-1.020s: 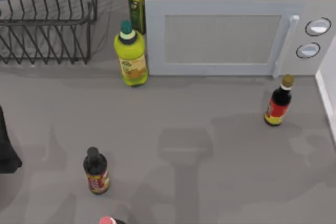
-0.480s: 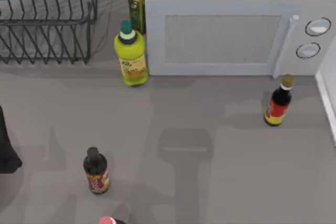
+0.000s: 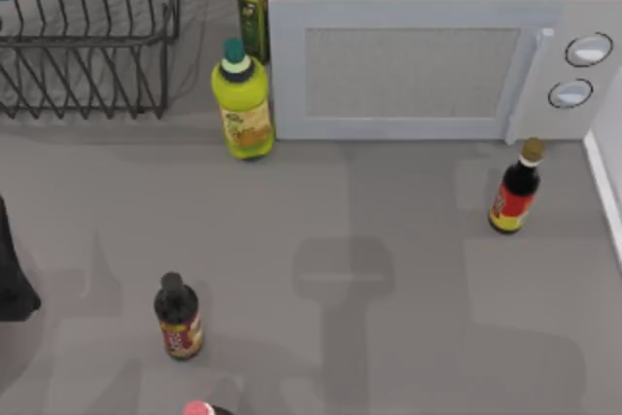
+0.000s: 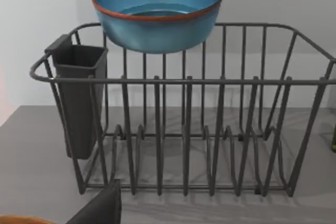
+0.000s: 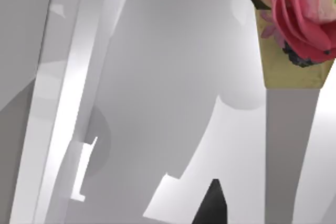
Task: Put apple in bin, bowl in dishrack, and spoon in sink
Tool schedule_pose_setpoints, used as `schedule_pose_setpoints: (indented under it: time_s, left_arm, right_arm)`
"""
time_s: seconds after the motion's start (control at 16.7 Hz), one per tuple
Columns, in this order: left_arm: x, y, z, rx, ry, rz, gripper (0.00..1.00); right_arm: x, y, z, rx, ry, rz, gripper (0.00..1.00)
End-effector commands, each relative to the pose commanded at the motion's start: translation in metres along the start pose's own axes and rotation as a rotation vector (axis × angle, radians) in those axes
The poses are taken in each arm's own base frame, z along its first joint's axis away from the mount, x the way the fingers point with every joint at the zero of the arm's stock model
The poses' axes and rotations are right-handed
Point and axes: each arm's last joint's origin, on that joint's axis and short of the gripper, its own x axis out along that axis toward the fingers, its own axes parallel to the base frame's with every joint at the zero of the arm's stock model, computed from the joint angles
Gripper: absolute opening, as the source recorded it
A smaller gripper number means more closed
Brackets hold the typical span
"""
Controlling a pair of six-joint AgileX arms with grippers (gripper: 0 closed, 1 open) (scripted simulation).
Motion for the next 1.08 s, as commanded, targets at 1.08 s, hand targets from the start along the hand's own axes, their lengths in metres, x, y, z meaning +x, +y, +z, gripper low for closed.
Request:
schedule_pose_setpoints:
  time_s: [1.08]
  left_arm:
    - [0.000,0.000,0.000,0.000,0.000,0.000,1.00]
  right_arm:
    - [0.045,-0.001,0.002,0.002,0.004,0.002,0.00]
